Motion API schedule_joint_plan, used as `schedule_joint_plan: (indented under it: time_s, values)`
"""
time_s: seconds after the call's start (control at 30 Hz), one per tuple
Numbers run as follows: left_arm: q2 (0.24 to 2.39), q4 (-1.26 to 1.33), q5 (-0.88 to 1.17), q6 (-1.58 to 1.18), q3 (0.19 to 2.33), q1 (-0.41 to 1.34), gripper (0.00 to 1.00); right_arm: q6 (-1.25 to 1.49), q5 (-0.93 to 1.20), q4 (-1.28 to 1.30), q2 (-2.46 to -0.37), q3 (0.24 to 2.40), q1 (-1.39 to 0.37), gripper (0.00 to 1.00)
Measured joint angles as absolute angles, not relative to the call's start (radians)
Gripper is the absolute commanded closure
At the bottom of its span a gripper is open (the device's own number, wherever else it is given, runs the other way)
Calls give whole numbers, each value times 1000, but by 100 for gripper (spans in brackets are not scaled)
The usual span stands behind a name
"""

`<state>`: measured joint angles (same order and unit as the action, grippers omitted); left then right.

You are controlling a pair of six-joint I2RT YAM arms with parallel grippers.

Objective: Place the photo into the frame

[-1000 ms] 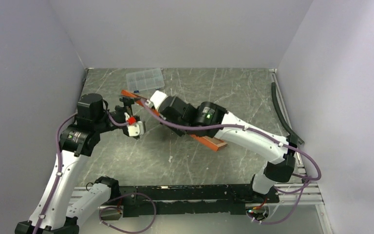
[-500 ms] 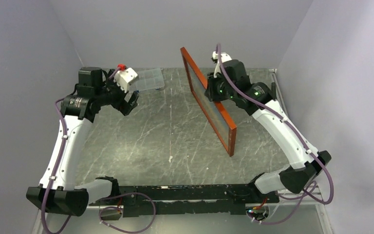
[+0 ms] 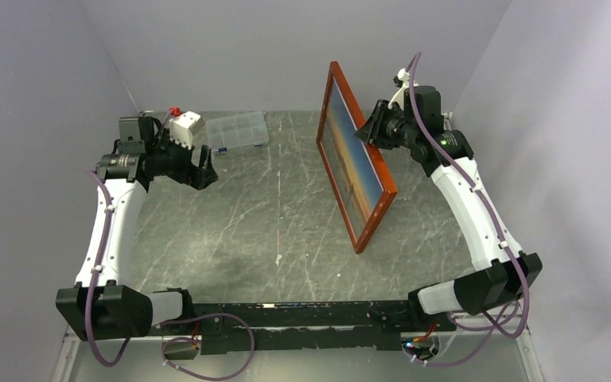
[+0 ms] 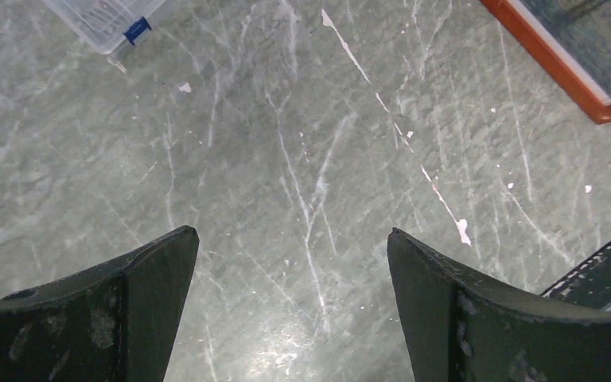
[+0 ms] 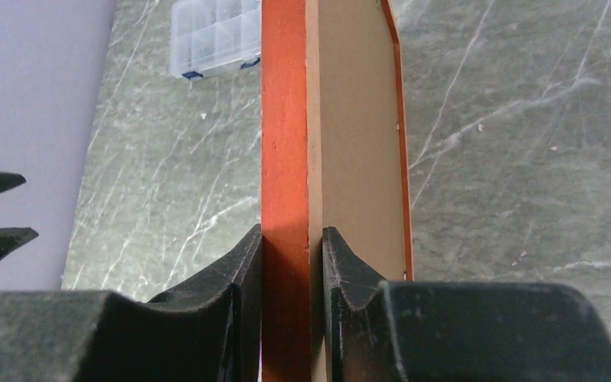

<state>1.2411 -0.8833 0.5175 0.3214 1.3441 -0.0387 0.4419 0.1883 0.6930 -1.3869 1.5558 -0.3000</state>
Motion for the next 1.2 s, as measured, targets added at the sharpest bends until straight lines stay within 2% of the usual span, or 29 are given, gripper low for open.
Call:
schedule_joint_plan:
  time_s: [0.13, 0.37, 0.57, 0.8, 1.2]
  values:
    - [1224, -858, 583, 308, 1287, -73, 6, 453, 188, 643, -1371, 1512, -271, 100]
    - [1235, -848, 633, 309, 1251, -88, 6, 471, 204, 432, -1249, 1284, -157, 100]
    - [1276, -834, 671, 308, 1226, -100, 6, 509, 205, 467, -1193, 1133, -55, 100]
    - [1290, -830, 696, 306, 1220, -100, 7, 561, 299, 511, -1222, 1014, -51, 100]
    - [1290, -851, 692, 375, 1140, -100, 7, 605, 542, 318, -1241, 699, -51, 100]
